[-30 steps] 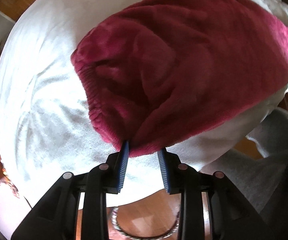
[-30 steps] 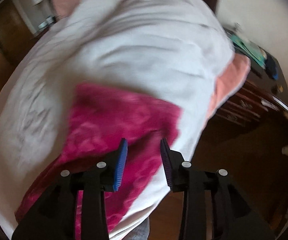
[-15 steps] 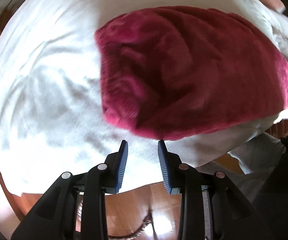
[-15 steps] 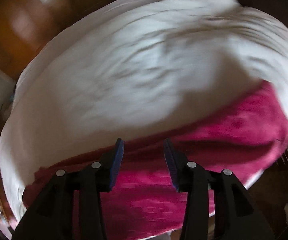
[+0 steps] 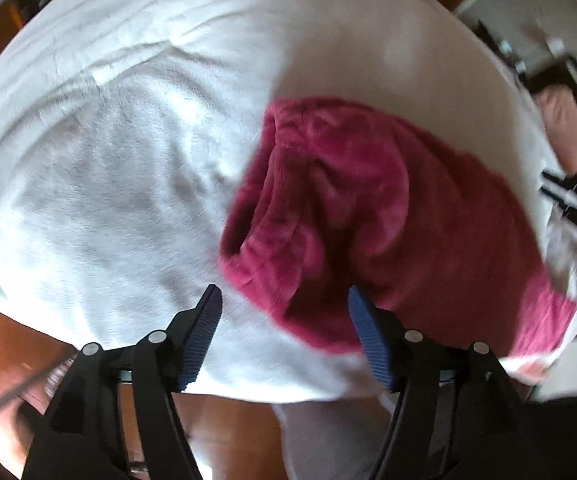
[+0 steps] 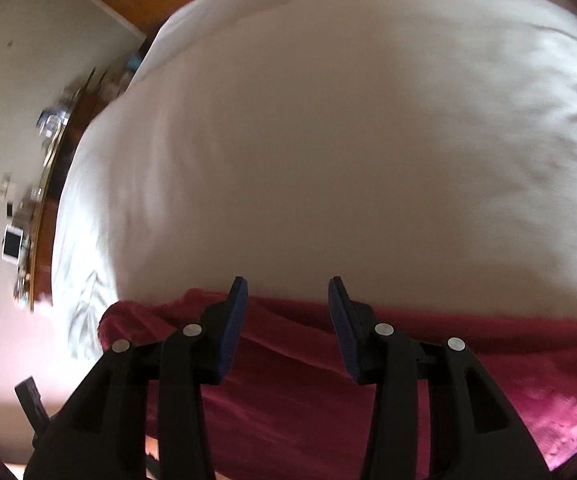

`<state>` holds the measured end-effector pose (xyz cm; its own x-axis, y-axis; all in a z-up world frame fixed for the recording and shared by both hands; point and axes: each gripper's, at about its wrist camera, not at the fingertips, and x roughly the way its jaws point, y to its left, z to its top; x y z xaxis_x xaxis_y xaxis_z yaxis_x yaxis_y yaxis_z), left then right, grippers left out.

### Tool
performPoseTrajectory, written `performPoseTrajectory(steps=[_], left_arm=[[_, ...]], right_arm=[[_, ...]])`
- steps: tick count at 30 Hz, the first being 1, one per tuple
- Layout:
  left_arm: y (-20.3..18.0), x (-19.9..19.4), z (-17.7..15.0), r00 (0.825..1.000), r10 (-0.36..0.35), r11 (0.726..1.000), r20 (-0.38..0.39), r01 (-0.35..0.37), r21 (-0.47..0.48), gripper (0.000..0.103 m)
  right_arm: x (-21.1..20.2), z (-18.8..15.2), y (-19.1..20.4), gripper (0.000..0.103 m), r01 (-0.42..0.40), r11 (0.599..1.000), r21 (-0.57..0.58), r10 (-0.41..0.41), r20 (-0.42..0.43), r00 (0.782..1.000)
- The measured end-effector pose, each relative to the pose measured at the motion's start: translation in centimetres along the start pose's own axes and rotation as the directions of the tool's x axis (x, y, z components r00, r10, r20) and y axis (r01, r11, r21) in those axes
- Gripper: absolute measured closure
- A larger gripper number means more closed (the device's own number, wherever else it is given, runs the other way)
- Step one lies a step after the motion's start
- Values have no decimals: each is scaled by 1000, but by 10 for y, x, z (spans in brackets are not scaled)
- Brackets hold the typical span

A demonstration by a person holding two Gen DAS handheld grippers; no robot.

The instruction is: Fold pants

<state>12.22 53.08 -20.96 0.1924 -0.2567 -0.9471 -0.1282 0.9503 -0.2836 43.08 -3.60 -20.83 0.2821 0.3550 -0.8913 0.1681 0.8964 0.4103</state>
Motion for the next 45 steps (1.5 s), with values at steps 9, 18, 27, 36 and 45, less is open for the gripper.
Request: performPoseTrajectory(steps=[9,18,27,36,45], left_arm=[[-4,49,-4,997,28,989,-78,-39,-143,33],[15,78,-42,968,168,965,-189,-200,-171,53],[-11,71,-13,961,235,969,-149,-244,-45,51],[-19,51,24,974,204,977,-98,-208,-36,45],[-44,77,59,958,262,965,-113,-259,41,45]], right_arm=[[83,5,28,60,-35,999,-7,33,-217,976],[90,13,46,98,54,987,-152,-82,-184,980],[74,48,62,103,94,983,-158,-102,-46,994],[86,30,61,63,49,983,-174,-81,-179,981],[78,12,63,103,161,963,-219,-175,-49,983]])
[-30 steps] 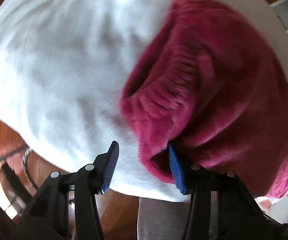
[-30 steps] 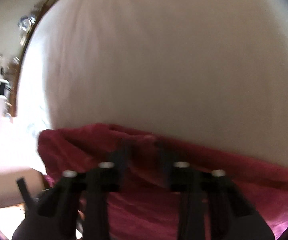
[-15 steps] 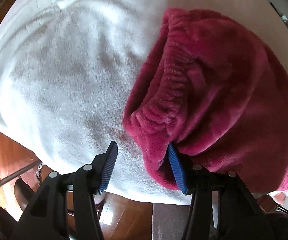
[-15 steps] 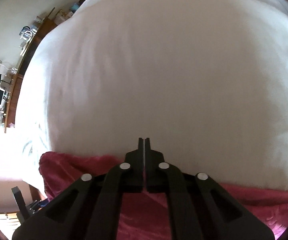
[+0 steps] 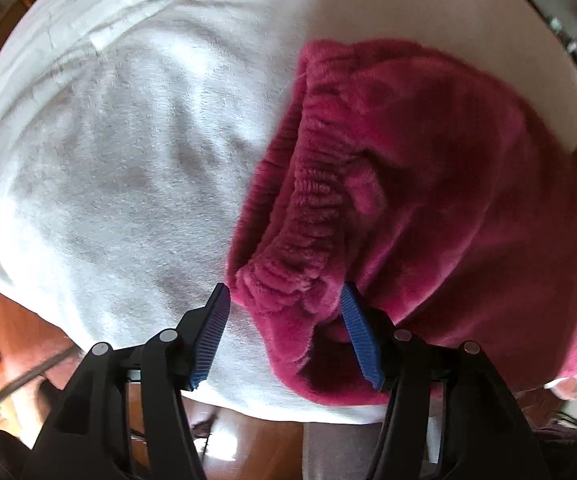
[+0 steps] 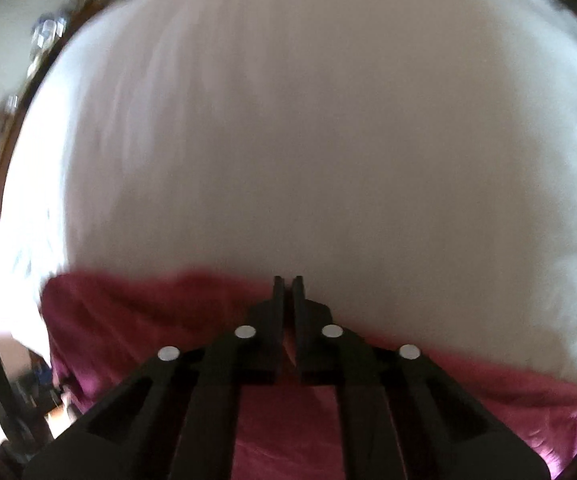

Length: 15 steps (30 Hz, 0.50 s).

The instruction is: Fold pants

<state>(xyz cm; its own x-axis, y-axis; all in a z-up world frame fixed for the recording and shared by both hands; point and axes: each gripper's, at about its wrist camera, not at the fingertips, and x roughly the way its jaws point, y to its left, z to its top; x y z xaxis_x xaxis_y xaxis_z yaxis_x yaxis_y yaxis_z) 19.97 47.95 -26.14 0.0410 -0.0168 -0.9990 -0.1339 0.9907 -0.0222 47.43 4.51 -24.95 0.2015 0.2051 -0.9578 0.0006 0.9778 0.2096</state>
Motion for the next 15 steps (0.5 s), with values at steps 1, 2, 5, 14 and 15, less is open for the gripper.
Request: performPoseTrajectory(steps=[1,2,5,14,15], left_arm=[[-4,4,-2,1000,20,1000,-3,-20,9,44],[-7,8,-3,999,37,999,-10,-37,14,44],[-12,13,1,999,45,999,-27,-46,-10,44],[-26,-39,18,992,66,997,104,-70,36,44],[-31,-46,24,990,72,995,123,-79,53,44]], right_arm=[[-9,8,0,103,23,1000,2,-23,52,998],[-13,16,-1,103,45,999,0,-45,77,996],[-11,26,0,103,48,999,-8,-48,56,997],[-21,-34,-26,83,-63,996,63,65,-29,997],[-16,-44,-25,83,-56,996,68,59,-48,997]])
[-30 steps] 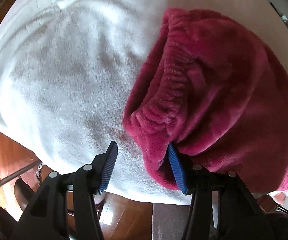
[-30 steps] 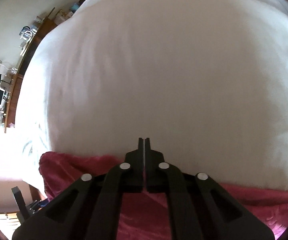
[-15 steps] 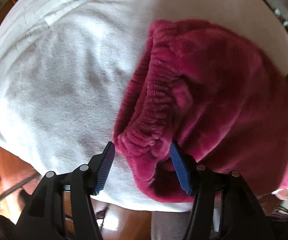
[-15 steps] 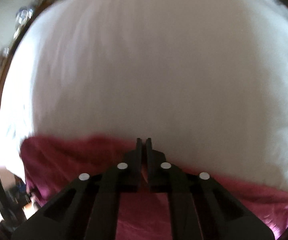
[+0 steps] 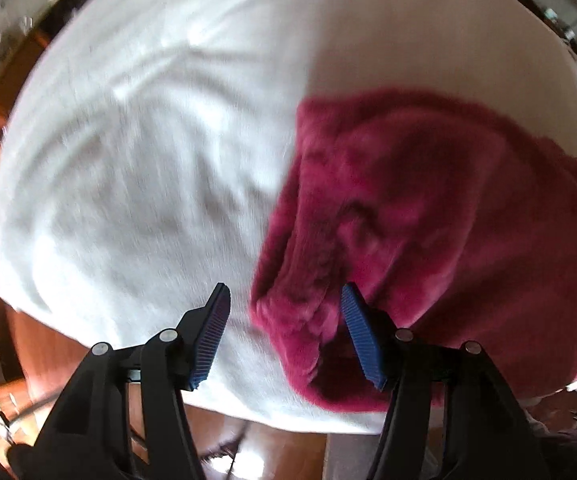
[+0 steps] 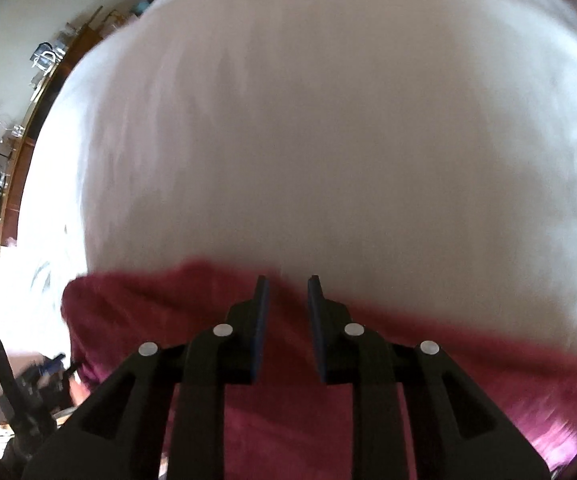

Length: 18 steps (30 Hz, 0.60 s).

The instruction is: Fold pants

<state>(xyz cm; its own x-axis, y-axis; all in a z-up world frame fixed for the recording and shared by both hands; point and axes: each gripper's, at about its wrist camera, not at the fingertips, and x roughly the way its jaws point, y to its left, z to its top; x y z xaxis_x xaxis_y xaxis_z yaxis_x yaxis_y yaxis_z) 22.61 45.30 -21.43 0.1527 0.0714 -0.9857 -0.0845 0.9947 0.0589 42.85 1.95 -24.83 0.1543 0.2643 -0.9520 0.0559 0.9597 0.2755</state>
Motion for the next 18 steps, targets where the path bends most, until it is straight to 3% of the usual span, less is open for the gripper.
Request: performPoseTrajectory(steps=[3,6,8,9,11,12,14,16,17,18], left_arm=[[-23,-12,21,999,-18,998,43,15,67,44],[-37,-6,25,999,-38,992,36,33,123,44],[-45,9,24,1000,-18,989,14,16,147,44],[-50,16,25,1000,12,988,0,-12,152,44],[-45,37,13,996,69,989,-52,-62,135,43],[-39,44,10,994,76,992,-74,-68,109,42],[-28,48,7,994,46,998,-100,-41,48,38],[-28,40,7,996,30,999,-89,-27,33,38],[-27,40,7,996,33,999,-81,-30,42,39],[-31,35,9,997,42,998,-72,-38,56,39]], right_arm=[[20,-14,-4,68,21,1000,21,-20,-24,1000],[35,-6,-5,66,5,1000,15,-5,-21,1000],[44,2,1,86,36,999,-33,-37,-16,999],[47,8,5,102,70,995,-67,-71,-2,997],[48,17,7,103,247,966,-81,-243,49,969],[48,21,3,103,287,956,-65,-282,70,957],[41,21,-4,103,265,964,-31,-262,74,962],[24,11,-8,101,192,981,-6,-191,104,976],[17,4,-10,96,176,984,2,-175,115,978],[10,-5,-15,81,159,987,16,-160,122,980]])
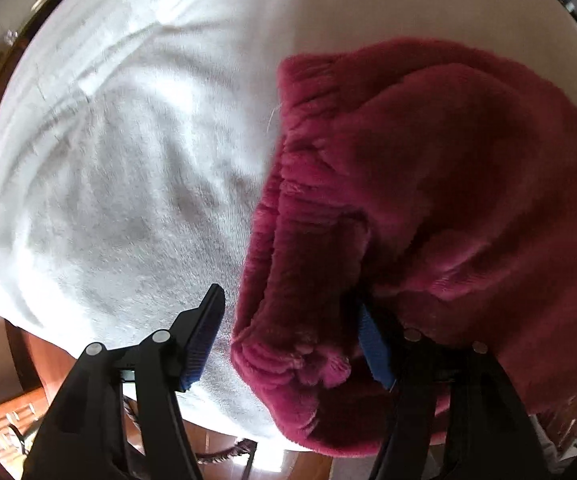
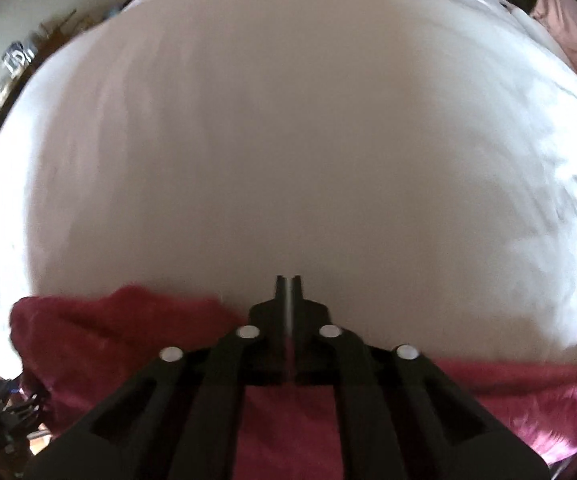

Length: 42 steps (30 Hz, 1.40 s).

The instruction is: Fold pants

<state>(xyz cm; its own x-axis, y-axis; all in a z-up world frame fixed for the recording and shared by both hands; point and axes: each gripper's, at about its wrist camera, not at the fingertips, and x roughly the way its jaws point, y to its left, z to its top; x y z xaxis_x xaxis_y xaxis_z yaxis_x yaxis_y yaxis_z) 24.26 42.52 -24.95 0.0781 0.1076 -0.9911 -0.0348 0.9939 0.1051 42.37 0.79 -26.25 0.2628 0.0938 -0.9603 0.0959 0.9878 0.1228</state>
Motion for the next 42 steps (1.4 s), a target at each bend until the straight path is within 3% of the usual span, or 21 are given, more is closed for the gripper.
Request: performPoseTrajectory(steps=[1,3,8,12,19,23,26,28,33,35,36,38,40,42], left_arm=[[-6,-6,3,1000,11,1000,10,-11,17,39],[-16,-19,3,999,18,999,36,-19,43,39],[-78,-61,21,991,12,991,134,-30,130,39],[-147,-88,29,984,-29,976,176,-11,219,39],[-296,-123,6,977,-107,912,186,22,410,39],[-372,-129,-22,976,-136,885,172,42,463,39],[-405,-113,-25,978,-135,872,159,41,489,39],[-428,-113,-33,980,-134,868,151,42,494,39],[-444,-71,-48,983,-117,868,140,33,495,39],[-459,-65,-52,986,-105,871,133,27,490,39],[-464,-63,-53,986,-101,872,130,25,488,39],[-476,-55,-58,989,-85,875,123,15,484,39],[-476,-51,-67,991,-71,879,117,6,478,39],[-481,-45,-69,992,-56,885,110,-1,465,39]], right_arm=[[-6,-8,-7,62,-11,1000,16,11,7,1000],[-20,-29,-25,55,-14,999,46,12,30,999],[-43,-81,-90,55,-15,984,179,10,32,999],[-77,-127,-171,54,1,948,317,-21,60,998],[-161,-197,-328,41,79,875,477,-167,146,975],[-195,-213,-384,26,118,862,493,-239,188,953],[-198,-218,-394,21,142,875,463,-258,199,945],[-200,-216,-416,18,140,890,435,-244,194,950],[-162,-201,-453,16,48,941,335,-92,116,989],[-142,-200,-463,26,2,947,322,-27,74,997],[-133,-199,-467,45,10,949,316,-26,45,999],[-129,-197,-474,59,12,951,310,-23,32,999],[-136,-196,-477,82,-20,953,302,6,48,999],[-154,-192,-477,84,-47,953,298,19,97,995]])
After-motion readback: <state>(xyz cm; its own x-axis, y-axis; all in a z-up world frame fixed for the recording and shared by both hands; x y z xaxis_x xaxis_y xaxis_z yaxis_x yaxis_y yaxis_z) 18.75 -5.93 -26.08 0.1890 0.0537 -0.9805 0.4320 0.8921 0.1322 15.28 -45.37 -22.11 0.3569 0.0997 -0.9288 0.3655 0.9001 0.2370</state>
